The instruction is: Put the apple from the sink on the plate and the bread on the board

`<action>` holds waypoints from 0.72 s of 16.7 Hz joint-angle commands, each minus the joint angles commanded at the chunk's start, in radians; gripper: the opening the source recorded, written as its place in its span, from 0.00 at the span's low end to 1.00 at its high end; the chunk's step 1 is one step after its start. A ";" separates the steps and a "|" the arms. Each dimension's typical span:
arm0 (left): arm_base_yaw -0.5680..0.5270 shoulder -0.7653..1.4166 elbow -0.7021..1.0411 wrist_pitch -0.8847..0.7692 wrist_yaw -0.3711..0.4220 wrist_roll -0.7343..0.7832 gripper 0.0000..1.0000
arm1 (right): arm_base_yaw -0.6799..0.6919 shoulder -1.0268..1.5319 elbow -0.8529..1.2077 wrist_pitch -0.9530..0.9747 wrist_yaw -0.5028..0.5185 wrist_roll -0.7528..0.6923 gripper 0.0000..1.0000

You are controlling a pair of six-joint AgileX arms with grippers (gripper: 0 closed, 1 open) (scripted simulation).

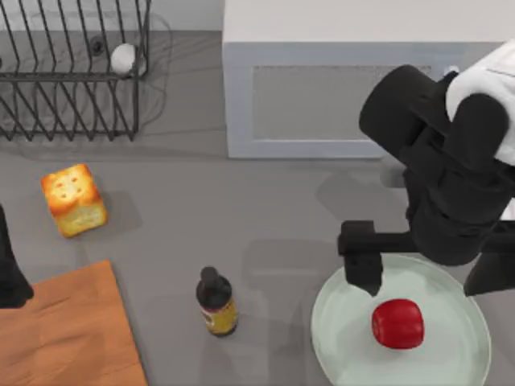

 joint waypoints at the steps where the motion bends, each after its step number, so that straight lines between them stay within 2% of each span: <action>1: 0.000 0.000 0.000 0.000 0.000 0.000 1.00 | -0.001 0.001 0.000 0.000 0.000 0.000 1.00; 6: 0.000 0.000 0.000 0.000 0.000 0.000 1.00 | -0.043 -0.092 -0.077 0.074 0.000 -0.043 1.00; 12: 0.000 0.000 0.000 0.000 0.000 0.000 1.00 | -0.199 -0.470 -0.365 0.350 0.000 -0.202 1.00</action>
